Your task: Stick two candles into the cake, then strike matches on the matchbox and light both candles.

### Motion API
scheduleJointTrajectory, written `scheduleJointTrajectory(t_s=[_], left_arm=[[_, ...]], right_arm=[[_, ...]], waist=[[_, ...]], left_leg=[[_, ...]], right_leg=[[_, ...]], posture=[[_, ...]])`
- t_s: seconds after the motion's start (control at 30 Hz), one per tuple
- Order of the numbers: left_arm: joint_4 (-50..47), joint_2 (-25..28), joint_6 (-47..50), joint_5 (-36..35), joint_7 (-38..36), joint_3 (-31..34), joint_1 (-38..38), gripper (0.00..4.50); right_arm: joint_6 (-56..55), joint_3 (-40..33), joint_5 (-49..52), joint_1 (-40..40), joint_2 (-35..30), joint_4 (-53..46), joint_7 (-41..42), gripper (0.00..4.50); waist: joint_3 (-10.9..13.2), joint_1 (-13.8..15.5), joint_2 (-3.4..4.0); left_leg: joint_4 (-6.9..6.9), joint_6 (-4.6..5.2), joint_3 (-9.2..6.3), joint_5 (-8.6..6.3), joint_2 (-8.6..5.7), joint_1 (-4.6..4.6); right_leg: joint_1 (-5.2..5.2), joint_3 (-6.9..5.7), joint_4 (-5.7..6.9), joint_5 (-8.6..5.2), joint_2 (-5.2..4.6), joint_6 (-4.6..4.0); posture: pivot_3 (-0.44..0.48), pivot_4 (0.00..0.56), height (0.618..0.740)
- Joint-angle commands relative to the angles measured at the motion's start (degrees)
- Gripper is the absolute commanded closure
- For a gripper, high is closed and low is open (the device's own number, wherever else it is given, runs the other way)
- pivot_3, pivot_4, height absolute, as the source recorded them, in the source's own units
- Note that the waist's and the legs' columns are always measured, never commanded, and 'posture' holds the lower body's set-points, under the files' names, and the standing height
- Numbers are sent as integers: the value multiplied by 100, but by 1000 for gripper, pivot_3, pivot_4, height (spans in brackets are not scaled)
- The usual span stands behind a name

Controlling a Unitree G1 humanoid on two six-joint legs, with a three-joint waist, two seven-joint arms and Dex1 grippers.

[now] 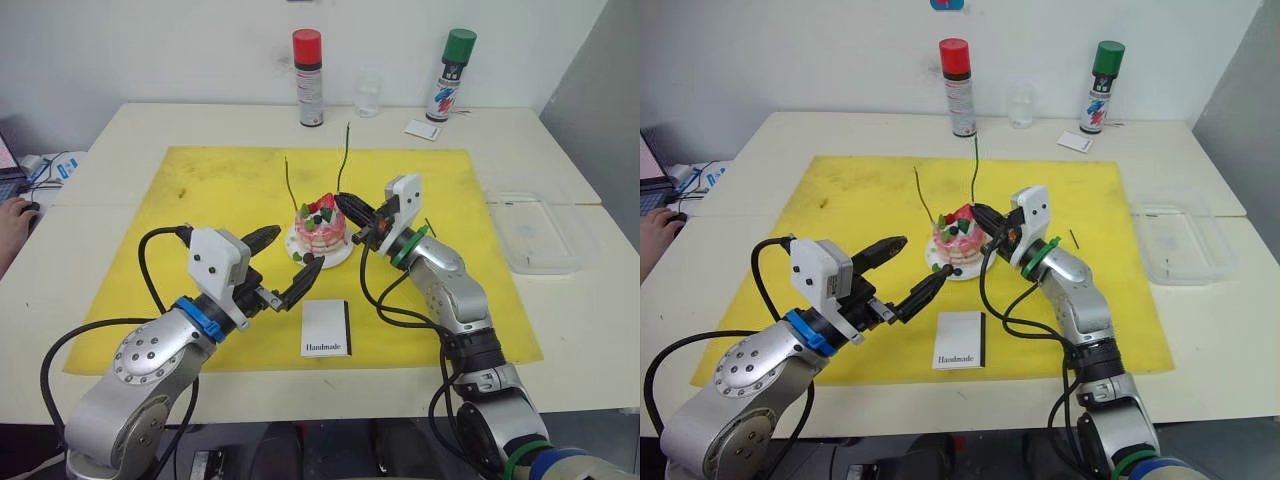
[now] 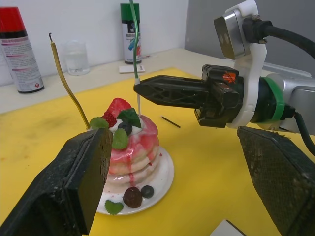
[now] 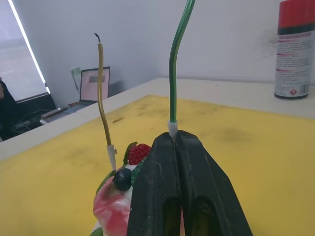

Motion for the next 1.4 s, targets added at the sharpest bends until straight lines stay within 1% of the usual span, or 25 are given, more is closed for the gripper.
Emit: scheduleJointTrajectory(t_s=[0.03,0.6,1.07,1.4], left_arm=[[-198,35,-6,-90,18,78,-73,0],[-160,35,11,-126,39,5,-125,0],[-210,25,19,-162,67,-16,-103,0],[-207,40,22,-184,57,-29,-115,0]], right_arm=[[-143,-16,14,-24,-41,-176,-25,4466],[99,104,84,124,-87,-385,-36,4466],[-166,117,-125,57,-157,-217,-70,4466],[-57,149,-84,125,-117,-274,-73,4466]], waist=[[0,-1,0],[0,-1,0],[0,-1,0],[0,-1,0]], left_leg=[[0,0,0,0,0,0],[0,0,1,0,0,0],[-2,0,1,0,0,0],[-2,0,1,0,0,0]], right_leg=[[0,0,0,0,0,0],[0,1,-1,0,0,0],[-1,1,-2,-1,0,0],[-1,1,-3,-1,0,0]], posture=[[0,150,740],[0,150,740],[0,150,740],[0,150,740]])
